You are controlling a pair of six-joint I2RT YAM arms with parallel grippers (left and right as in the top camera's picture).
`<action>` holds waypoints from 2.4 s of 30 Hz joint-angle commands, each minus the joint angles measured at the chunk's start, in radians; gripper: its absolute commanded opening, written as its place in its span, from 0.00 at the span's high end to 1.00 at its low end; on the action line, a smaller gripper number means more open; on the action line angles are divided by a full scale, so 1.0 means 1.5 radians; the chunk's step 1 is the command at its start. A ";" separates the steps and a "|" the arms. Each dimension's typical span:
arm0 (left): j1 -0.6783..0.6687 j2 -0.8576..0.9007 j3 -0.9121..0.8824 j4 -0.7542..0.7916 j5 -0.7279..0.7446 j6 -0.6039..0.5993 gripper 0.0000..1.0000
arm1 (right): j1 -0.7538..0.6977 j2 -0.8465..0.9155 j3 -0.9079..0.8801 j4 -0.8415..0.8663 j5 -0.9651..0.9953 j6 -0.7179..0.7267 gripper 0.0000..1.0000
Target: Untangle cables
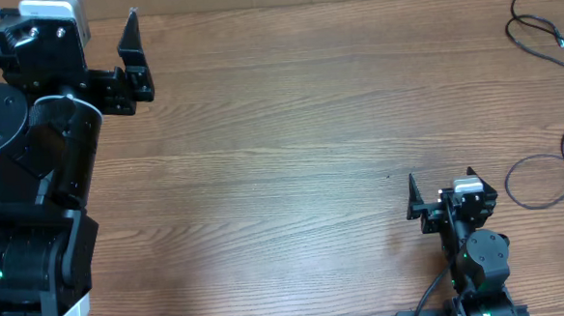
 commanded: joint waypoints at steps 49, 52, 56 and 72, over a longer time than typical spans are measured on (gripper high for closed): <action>-0.001 0.011 -0.003 0.014 0.028 0.013 0.00 | -0.032 -0.136 -0.006 0.003 0.007 0.003 0.00; -0.001 0.014 -0.003 0.009 0.037 0.013 0.00 | -0.032 -0.136 -0.006 0.003 0.007 0.003 0.00; -0.001 0.018 -0.003 -0.010 0.035 0.014 0.00 | -0.032 -0.136 -0.006 0.003 0.007 0.003 0.00; -0.002 0.020 -0.003 0.626 0.172 0.008 0.00 | -0.032 -0.136 -0.006 0.003 0.007 0.003 0.00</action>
